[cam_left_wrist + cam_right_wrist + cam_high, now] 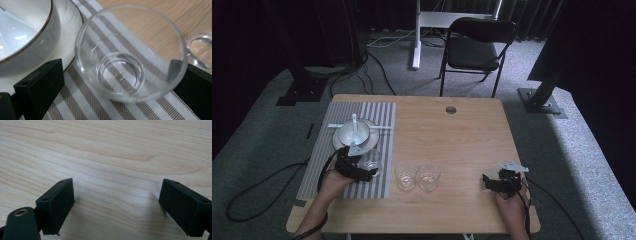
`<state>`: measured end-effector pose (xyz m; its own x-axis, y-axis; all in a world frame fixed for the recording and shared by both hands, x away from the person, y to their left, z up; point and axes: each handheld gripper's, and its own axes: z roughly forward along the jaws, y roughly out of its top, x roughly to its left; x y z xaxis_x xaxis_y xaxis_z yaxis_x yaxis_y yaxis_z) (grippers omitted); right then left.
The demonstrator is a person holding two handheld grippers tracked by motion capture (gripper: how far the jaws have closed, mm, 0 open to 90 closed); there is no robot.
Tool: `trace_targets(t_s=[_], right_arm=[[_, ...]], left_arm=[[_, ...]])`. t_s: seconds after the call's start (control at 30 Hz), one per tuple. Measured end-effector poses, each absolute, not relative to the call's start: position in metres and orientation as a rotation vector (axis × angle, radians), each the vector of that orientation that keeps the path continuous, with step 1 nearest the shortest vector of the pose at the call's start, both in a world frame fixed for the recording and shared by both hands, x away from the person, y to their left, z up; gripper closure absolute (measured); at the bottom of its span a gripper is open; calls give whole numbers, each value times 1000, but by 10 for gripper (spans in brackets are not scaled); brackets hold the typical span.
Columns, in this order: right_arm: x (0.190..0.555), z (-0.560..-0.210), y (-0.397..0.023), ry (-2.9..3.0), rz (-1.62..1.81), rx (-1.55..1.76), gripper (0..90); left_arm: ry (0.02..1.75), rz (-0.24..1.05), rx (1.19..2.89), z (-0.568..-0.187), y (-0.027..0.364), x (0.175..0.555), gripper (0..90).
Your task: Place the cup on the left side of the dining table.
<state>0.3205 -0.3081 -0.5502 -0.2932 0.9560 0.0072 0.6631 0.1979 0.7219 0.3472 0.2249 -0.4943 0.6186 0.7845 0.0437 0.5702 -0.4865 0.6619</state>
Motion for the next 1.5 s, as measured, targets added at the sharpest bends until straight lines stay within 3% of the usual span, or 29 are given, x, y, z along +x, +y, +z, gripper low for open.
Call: trace_targets(t_s=[0.77,1.5], right_arm=[[320,-550,-308,2031,874,1509,124],[320,-550,-308,2031,874,1510,124]], left_arm=[[1161,531,2167,-510,258,316,12],[1359,642,2030,-528,309,278,12]])
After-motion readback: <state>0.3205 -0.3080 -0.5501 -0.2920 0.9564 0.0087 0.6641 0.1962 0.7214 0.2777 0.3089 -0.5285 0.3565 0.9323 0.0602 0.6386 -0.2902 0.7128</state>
